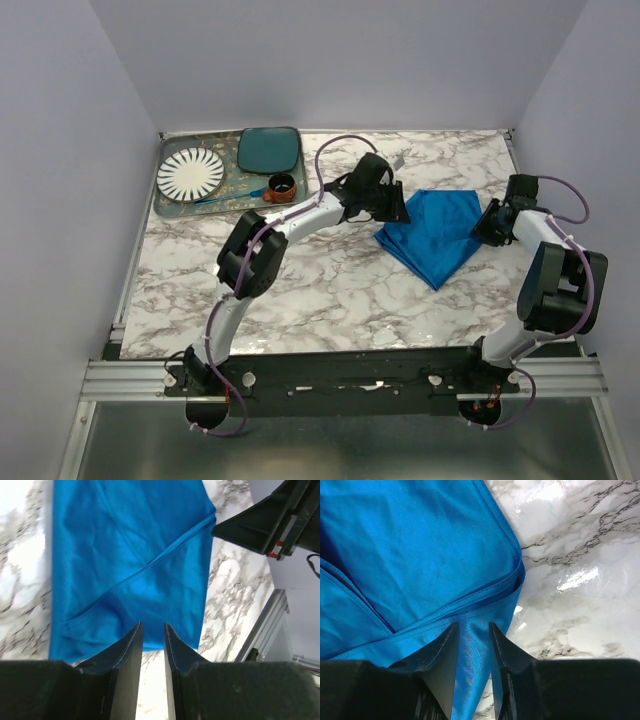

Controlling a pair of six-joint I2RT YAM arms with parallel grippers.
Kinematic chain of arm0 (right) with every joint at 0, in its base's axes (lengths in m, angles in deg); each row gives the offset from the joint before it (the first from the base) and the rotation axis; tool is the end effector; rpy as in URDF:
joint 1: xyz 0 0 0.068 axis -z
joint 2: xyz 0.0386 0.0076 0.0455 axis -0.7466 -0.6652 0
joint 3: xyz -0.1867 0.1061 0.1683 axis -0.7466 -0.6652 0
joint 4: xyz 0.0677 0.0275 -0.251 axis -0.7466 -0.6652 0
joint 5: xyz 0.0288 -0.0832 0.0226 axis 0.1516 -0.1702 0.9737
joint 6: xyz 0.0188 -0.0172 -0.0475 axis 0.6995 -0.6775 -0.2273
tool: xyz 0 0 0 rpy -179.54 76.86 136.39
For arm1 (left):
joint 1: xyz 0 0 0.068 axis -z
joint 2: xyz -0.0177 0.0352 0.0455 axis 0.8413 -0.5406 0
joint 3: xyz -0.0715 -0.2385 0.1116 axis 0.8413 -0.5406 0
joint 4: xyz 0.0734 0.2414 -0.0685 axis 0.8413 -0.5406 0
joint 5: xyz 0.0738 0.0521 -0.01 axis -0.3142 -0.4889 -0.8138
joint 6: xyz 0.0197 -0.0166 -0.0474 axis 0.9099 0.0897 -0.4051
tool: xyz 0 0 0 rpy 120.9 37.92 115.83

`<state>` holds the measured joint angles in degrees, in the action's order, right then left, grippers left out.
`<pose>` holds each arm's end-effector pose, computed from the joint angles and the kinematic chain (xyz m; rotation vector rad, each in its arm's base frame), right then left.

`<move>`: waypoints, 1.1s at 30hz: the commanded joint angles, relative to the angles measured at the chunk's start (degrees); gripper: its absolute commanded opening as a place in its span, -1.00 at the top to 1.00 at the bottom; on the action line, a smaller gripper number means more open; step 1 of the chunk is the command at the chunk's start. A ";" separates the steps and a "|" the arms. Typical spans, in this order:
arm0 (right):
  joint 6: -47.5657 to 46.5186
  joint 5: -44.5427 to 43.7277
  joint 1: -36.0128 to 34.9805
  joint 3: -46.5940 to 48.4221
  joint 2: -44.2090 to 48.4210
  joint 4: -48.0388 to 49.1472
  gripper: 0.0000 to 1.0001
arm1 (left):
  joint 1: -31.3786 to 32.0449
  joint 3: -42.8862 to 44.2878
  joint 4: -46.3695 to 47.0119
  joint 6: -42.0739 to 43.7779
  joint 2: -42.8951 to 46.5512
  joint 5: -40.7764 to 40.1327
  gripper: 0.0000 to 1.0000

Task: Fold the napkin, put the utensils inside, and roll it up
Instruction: Fold the napkin

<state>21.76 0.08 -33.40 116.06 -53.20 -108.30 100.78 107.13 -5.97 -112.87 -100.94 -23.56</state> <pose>0.3143 -0.0808 0.1911 0.7678 2.4791 0.1316 0.3614 -0.3616 0.2236 0.3588 2.3840 -1.1668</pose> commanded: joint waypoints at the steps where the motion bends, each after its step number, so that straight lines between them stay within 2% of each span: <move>1: -1.18 0.74 -0.39 0.54 1.47 -0.71 0.23 | 0.88 4.15 3.02 -3.57 -4.91 4.04 0.43; 6: -1.09 3.37 -2.06 -0.08 3.49 -0.62 0.28 | 0.97 6.52 0.31 -0.59 -8.08 1.50 0.52; 9: -1.53 4.34 -6.80 -0.69 5.16 -0.79 0.28 | 0.79 7.06 -2.42 1.69 -9.05 -0.61 0.55; 16: -4.07 1.27 -20.16 -4.30 11.14 -1.76 0.22 | 0.44 4.42 -5.41 4.95 -7.56 -4.04 0.60; 20: -9.24 -2.33 -26.22 -5.53 13.86 -2.11 0.08 | 0.35 2.32 -4.89 4.87 -5.63 -4.40 0.59; 30: -15.32 -9.89 -32.29 -3.60 15.72 -3.87 0.03 | 0.00 -1.64 -5.24 5.30 -2.29 -6.50 0.62; 33: -18.04 -12.09 -35.28 -4.29 15.36 -2.65 0.00 | -0.26 0.19 -5.85 5.39 -1.14 -5.99 0.59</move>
<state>8.77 -6.30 -64.72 111.56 -38.35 -111.16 101.15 106.21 -10.49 -108.65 -106.64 -27.96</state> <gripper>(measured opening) 0.487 0.203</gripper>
